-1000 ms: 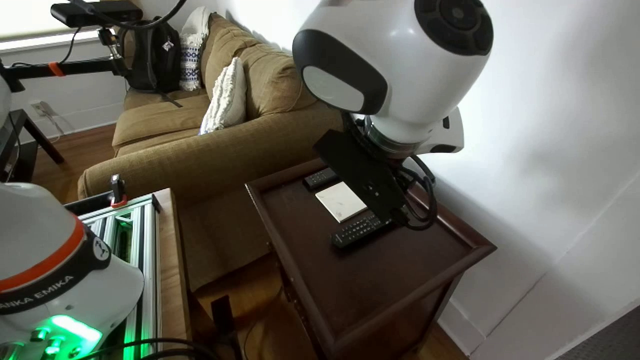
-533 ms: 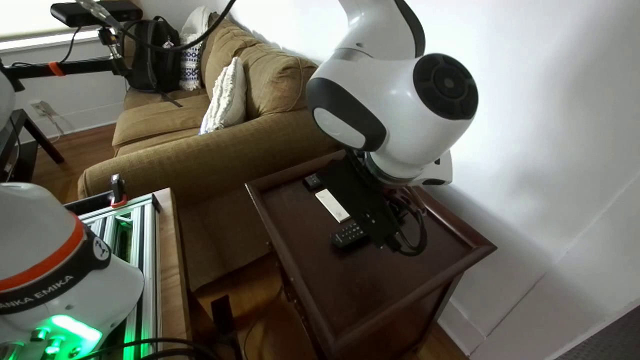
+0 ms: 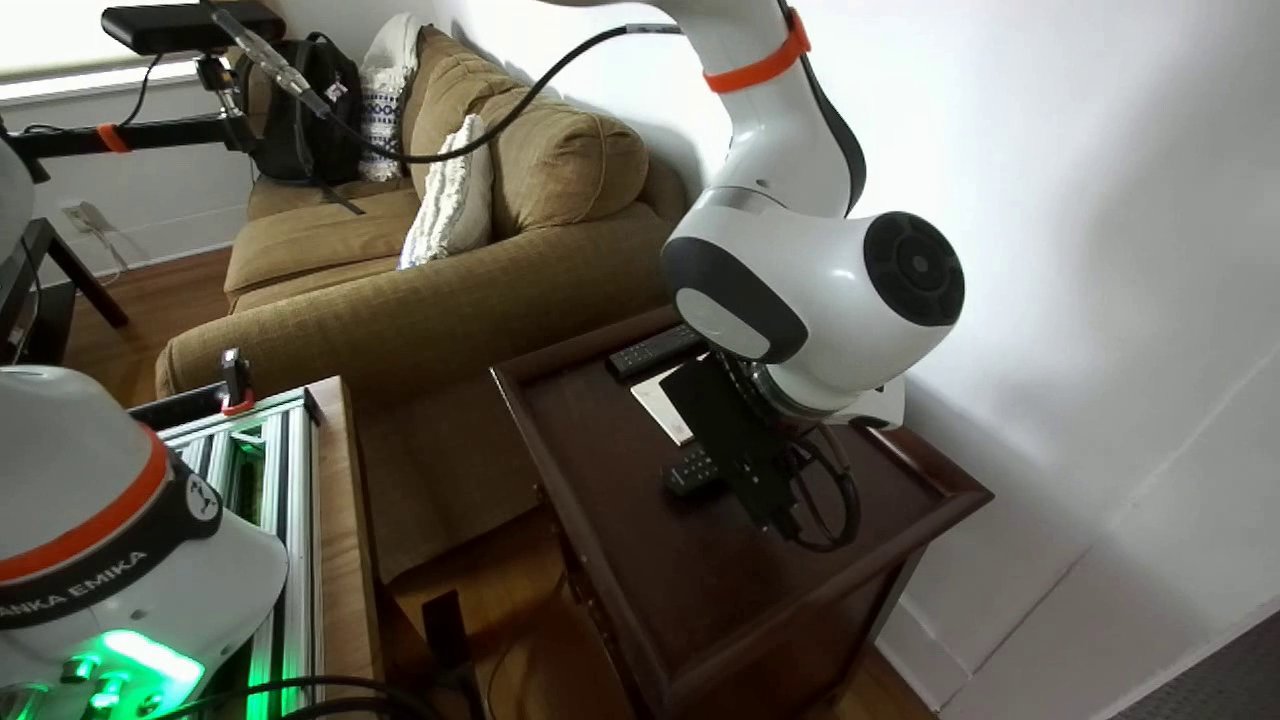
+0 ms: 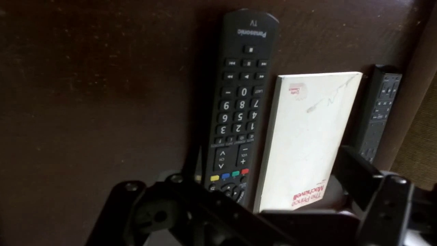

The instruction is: Flip the black remote control over on the table

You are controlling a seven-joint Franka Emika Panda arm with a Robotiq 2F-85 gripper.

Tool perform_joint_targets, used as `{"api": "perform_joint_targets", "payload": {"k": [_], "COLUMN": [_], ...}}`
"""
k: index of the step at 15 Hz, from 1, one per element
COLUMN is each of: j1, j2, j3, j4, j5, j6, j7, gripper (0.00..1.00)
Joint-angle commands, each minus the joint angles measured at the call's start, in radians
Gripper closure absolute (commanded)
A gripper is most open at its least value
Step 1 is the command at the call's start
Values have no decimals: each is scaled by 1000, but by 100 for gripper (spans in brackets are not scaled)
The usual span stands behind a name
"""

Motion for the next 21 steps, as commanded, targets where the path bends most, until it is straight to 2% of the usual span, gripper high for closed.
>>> {"api": "perform_joint_targets", "payload": {"k": [1,4,5,6,10,11,12,13,16,18,19,21], "j1": [-35,-43,-47,-52,-77,-84,-92,-98,-115,-120,-122,-127], "j2": [103,153,164,176,208,214,220,225,236,240,242,248], "j3": [38,53,59,63,84,90,96,103,120,128,130,134], "j4": [101,152,164,174,208,215,221,227,242,248,252,259], "j5": [-52,-95,-108,-121,-162,-170,-174,-178,-181,-182,-183,-185], "j6": [-22,-30,-33,-31,-34,-37,-42,-44,-61,-71,-74,-78], "j7": [80,129,145,159,199,206,209,211,212,212,212,213], "gripper": [0,0,7,26,58,43,19,19,1,38,40,55]}}
